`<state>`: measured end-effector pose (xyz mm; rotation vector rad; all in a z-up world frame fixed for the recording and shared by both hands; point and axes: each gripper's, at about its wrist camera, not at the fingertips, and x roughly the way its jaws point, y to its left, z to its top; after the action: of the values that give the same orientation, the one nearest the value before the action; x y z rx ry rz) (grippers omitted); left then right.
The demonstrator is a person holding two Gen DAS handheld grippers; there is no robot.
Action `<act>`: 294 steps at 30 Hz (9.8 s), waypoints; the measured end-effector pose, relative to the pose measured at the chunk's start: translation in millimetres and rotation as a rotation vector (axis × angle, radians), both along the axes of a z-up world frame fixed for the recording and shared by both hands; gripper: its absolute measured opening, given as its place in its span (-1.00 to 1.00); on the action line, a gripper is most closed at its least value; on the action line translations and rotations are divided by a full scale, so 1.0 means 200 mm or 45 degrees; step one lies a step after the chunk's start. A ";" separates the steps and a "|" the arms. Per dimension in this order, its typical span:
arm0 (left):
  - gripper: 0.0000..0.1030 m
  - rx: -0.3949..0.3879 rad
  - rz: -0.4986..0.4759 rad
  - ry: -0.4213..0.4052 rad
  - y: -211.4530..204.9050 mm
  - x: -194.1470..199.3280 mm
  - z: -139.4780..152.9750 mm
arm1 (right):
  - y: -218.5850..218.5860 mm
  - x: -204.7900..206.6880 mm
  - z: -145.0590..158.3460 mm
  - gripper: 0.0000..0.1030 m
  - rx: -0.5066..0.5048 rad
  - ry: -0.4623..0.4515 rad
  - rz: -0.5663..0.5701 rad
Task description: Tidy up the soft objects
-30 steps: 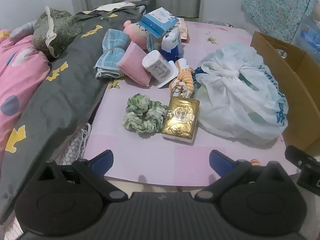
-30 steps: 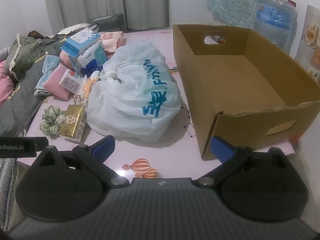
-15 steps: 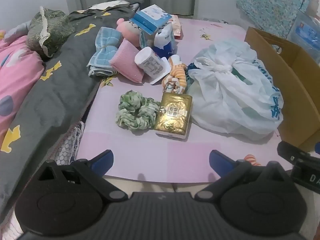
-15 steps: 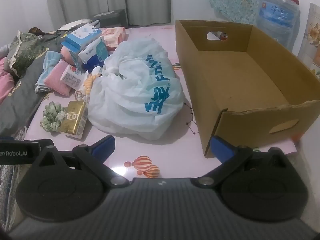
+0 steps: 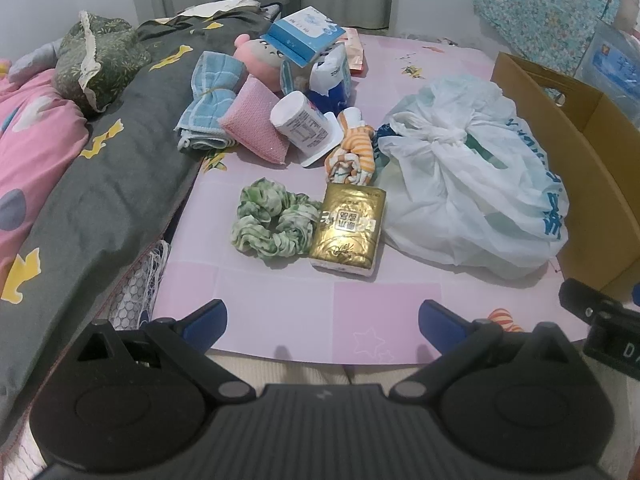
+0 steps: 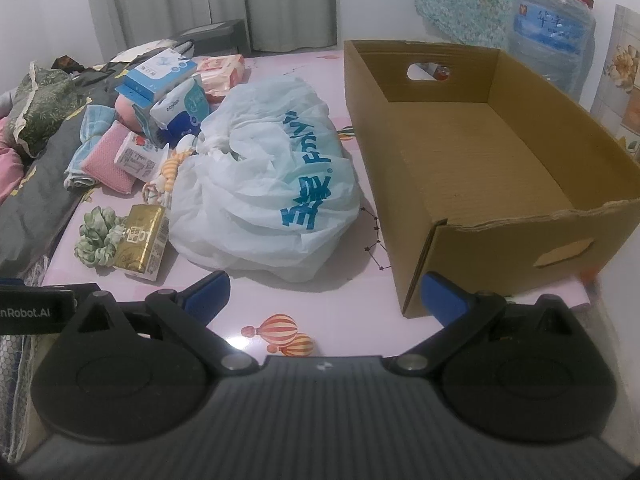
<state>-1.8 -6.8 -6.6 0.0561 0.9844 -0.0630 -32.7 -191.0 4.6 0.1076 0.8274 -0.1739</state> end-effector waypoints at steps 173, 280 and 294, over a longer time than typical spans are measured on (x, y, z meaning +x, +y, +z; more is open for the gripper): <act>-0.40 -0.065 -0.309 0.148 0.03 1.58 -0.10 | 0.09 2.16 -0.33 -0.37 1.138 0.627 0.320; 0.40 -0.366 -0.343 -0.079 -0.37 0.80 0.20 | -1.56 1.62 -0.30 0.02 0.615 0.381 -0.310; 0.40 -0.311 -0.331 -0.078 -0.36 0.77 0.19 | -1.20 1.70 -0.37 -0.12 0.564 0.413 -0.051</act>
<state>153.1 -77.9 30.9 -0.0386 0.8980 -0.4174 306.7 -430.9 -70.1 0.5227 1.1792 -0.0422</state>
